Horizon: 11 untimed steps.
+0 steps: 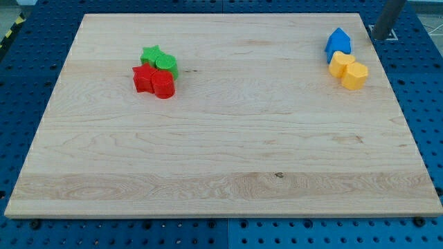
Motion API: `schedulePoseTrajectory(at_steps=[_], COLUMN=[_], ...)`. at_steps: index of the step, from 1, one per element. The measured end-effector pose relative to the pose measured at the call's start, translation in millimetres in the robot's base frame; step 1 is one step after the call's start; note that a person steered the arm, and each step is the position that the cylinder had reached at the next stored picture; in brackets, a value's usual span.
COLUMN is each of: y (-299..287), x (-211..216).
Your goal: Nudge the yellow hexagon left a bit
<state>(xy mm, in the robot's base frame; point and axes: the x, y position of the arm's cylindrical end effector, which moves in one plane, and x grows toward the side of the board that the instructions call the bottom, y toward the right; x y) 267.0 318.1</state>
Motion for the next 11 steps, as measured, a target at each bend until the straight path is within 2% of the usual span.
schedulePoseTrajectory(at_steps=[5,8,11], y=[27.4,21.5,1.0], x=[0.5,2.4,76.6])
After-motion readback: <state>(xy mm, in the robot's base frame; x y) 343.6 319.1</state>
